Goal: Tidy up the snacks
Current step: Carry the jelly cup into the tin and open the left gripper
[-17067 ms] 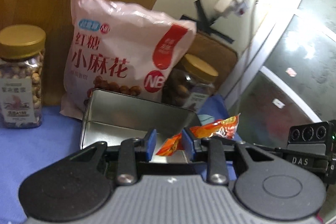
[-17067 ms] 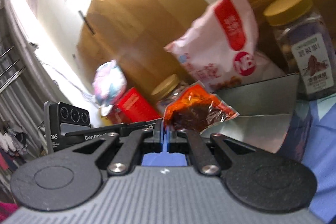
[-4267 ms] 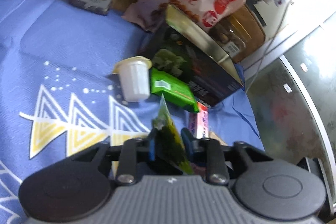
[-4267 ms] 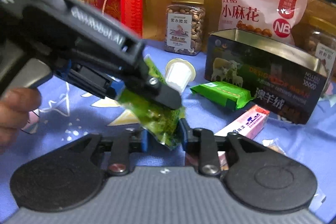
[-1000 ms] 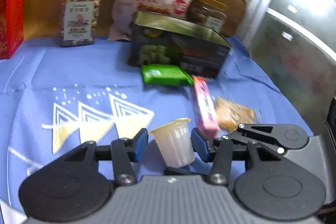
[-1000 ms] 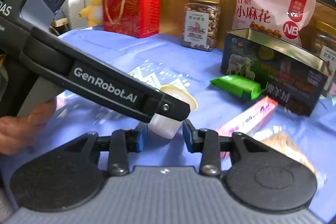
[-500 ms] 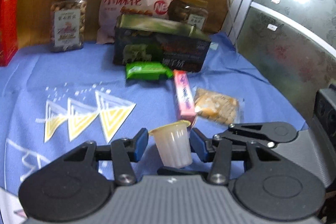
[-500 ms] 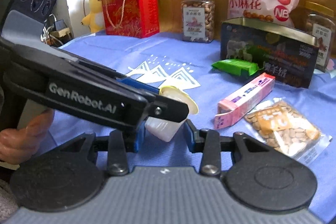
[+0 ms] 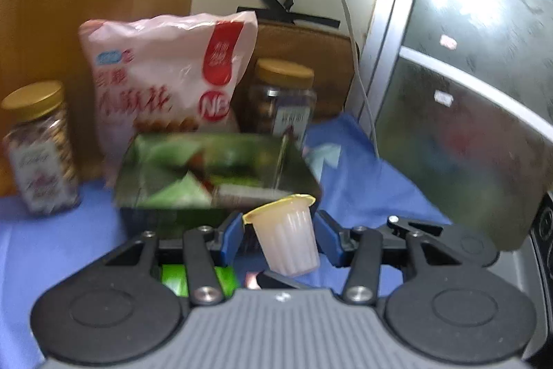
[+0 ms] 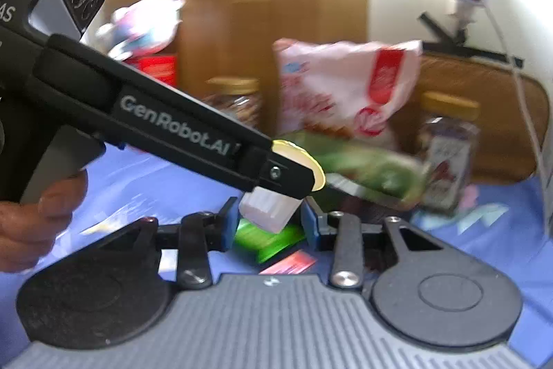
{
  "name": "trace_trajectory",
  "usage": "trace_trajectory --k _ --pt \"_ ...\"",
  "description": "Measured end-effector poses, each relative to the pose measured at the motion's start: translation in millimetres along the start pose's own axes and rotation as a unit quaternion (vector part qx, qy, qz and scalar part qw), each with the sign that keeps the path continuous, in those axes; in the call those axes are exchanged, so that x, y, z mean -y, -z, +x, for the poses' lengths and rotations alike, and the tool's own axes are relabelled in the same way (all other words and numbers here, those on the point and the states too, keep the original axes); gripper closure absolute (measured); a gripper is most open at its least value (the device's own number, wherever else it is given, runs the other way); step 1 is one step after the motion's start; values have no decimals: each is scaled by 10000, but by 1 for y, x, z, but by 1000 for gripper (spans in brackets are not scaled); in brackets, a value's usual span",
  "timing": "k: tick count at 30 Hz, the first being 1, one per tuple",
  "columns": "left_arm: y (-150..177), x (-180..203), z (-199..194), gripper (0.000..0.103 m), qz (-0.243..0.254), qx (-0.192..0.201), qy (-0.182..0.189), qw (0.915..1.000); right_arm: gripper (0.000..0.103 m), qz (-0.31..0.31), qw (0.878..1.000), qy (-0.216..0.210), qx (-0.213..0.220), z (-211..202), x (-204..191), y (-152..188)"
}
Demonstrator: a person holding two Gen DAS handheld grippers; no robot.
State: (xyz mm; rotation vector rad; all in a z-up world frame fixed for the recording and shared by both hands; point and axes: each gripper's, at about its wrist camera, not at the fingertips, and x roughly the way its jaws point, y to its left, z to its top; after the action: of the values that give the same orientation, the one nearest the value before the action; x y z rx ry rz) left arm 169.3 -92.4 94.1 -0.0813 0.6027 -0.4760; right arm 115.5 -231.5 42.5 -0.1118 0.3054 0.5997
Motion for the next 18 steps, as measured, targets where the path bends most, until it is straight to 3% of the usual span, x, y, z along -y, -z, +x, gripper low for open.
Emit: trace_trajectory --k 5,10,14,18 --pt "-29 -5 52 57 -268 -136 119 9995 65 77 9987 501 70 29 40 -10" --pt "-37 -7 86 57 -255 -150 -282 9992 59 203 9938 1078 184 46 62 -4" --pt "-34 -13 87 56 -431 -122 -310 9985 58 134 9895 1425 182 47 69 3" --pt "-28 -12 66 56 -415 13 -415 9983 55 430 9895 1355 251 37 75 4"
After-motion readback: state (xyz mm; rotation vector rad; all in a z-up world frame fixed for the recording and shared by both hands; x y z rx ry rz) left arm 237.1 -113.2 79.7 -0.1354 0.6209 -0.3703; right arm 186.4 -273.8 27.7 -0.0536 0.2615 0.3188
